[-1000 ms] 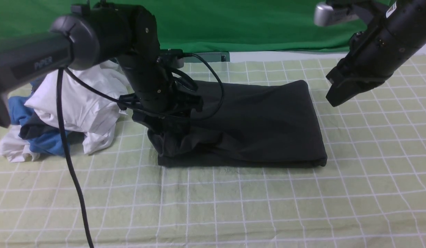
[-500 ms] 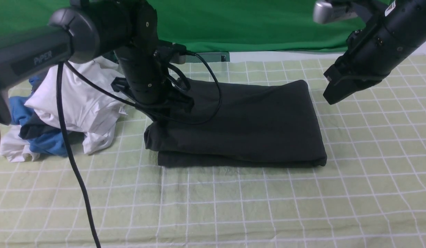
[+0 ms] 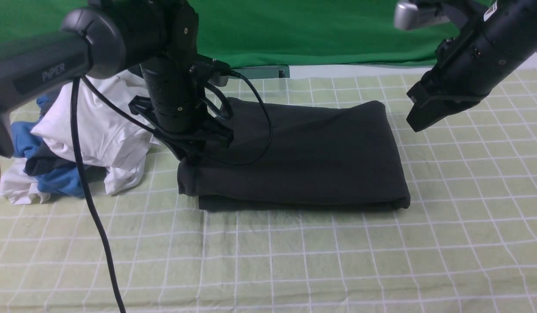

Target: Fold a long-sleeved shirt over a green coffee tablecloth.

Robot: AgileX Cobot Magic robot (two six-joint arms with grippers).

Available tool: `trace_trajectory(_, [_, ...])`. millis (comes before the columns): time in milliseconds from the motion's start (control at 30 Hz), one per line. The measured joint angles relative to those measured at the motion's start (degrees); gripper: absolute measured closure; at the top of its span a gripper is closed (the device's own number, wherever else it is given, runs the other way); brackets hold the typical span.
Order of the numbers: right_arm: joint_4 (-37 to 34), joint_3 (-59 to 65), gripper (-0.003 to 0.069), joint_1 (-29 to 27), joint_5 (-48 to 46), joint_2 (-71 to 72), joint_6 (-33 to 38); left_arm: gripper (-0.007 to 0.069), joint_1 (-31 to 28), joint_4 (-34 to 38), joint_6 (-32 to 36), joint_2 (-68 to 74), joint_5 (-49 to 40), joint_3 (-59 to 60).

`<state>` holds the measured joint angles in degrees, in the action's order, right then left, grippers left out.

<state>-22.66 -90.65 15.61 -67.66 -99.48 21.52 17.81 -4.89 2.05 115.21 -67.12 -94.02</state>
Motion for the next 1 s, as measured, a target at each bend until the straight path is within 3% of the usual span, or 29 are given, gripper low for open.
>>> trace_trajectory(167, [0.0, 0.0, 0.0651, 0.0, 0.07, -0.06, 0.0, 0.025, 0.0, -2.69, -1.34, -0.19, -0.75, -0.4])
trace_trajectory(267, [-0.02, 0.0, 0.065, 0.0, 0.07, -0.06, 0.0, 0.0202, 0.0, -3.26, -2.05, -0.92, -1.15, -2.5])
trace_trajectory(400, [0.03, 0.0, 0.0648, 0.0, 0.07, -0.06, 0.0, 0.0194, 0.0, -3.61, -2.94, -2.39, -1.84, -6.0])
trace_trajectory(667, [4.82, 0.0, 0.064, 0.0, 0.02, -0.06, 0.0, 0.0288, -0.01, -1.46, -3.66, -5.18, -2.55, -8.5])
trace_trajectory(933, [5.51, 0.0, 0.0624, 0.0, 1.1, -1.81, -0.46, 0.0562, 0.2, 11.07, -0.09, -2.66, -2.55, -8.56])
trace_trajectory(1000, [5.86, 0.0, 0.0623, 0.0, 1.15, -3.08, -1.29, 0.0601, 0.54, 11.93, 0.1, -0.57, -2.3, -8.56])
